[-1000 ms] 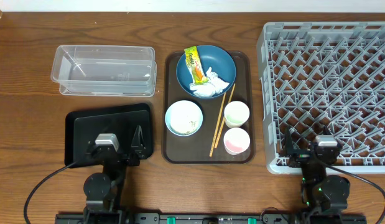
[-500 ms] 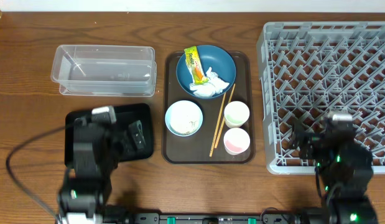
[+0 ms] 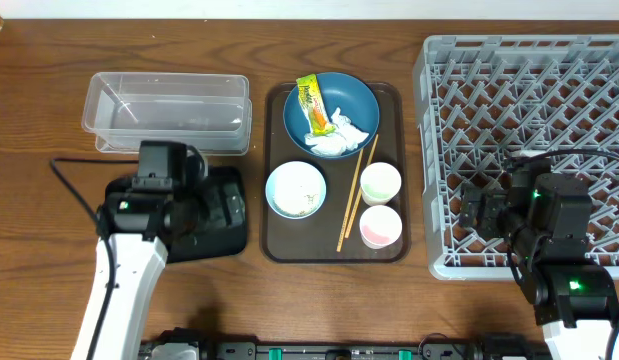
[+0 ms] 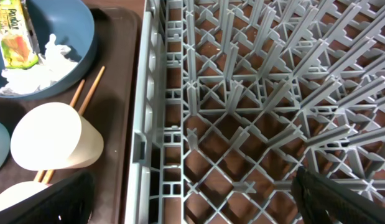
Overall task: Sort waste into correct bins and load items into the dishwasher rack
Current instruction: 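Reach the left gripper to the blue plate and grasp the yellow wrapper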
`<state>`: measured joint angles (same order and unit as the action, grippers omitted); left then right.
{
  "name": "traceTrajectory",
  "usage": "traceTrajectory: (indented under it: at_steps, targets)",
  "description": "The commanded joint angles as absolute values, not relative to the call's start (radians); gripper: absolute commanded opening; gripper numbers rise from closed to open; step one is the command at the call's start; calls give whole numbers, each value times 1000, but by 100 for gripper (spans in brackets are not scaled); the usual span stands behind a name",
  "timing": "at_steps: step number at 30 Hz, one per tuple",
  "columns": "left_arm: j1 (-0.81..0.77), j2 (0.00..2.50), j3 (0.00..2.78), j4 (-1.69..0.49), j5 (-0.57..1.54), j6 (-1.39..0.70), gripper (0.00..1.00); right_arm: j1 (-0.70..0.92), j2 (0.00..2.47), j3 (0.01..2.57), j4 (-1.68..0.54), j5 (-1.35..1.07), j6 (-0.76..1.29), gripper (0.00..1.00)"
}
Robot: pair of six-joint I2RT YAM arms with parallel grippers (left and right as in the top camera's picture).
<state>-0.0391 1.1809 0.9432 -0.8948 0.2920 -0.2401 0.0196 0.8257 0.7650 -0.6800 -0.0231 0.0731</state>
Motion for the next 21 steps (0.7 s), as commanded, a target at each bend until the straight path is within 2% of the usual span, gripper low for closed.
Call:
traceTrajectory:
  at_steps: [1, 11, 21]
  targets:
    - [-42, 1216, 995, -842, 400, -249, 97, 33, 822, 791, -681, -35, 89, 99]
    - [-201, 1515, 1412, -785, 228, -237, 97, 33, 822, 791, -680, -35, 89, 99]
    - [-315, 1779, 1467, -460, 226, -265, 97, 33, 822, 791, -680, -34, 89, 99]
